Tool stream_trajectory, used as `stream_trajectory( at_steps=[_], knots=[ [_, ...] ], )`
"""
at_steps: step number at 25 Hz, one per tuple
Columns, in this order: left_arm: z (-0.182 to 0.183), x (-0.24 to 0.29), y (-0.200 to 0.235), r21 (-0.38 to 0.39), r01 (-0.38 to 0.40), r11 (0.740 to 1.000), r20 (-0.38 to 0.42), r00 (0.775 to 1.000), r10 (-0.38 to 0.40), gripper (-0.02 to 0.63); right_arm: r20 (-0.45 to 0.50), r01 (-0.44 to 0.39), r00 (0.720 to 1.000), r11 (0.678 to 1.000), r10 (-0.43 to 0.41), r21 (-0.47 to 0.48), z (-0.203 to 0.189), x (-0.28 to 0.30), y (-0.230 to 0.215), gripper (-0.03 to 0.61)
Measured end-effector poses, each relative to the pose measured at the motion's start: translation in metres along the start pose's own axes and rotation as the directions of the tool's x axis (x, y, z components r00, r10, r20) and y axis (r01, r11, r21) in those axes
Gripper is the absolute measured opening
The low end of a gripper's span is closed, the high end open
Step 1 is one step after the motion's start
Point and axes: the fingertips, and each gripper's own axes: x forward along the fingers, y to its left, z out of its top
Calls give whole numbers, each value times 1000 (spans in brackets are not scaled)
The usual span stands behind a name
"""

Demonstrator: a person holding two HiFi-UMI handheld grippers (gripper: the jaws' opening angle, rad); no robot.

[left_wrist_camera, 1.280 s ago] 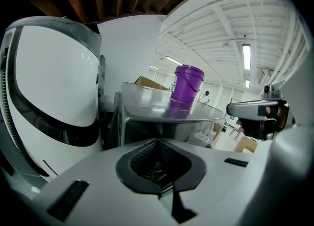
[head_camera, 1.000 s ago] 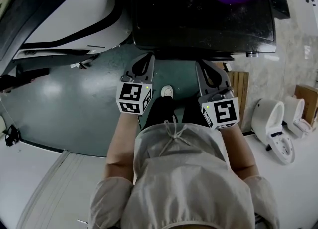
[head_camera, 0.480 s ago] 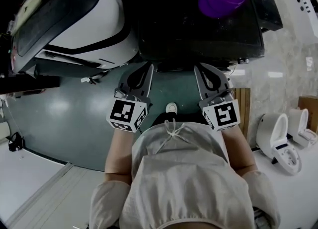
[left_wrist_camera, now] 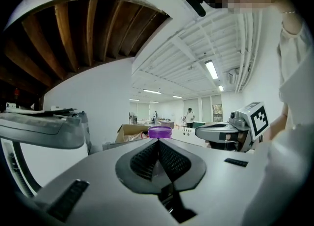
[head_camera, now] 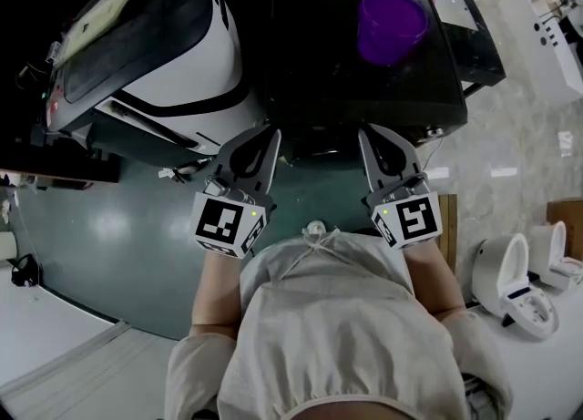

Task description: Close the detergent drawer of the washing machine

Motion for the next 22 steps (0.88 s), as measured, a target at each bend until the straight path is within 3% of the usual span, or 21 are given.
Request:
stream_trajectory(
  at_steps=[6,22],
  knots=[
    [13,-10,-7,29,-2,1000,-3,1000,2,18,12,20,1000,1000,-19,-12,14,-12,0,3],
    [7,-12,-10,-12,-14,1000,-18,1000,14,18,2,-3,1000,1000,3,-18,15,-20,4,0]
  ],
)
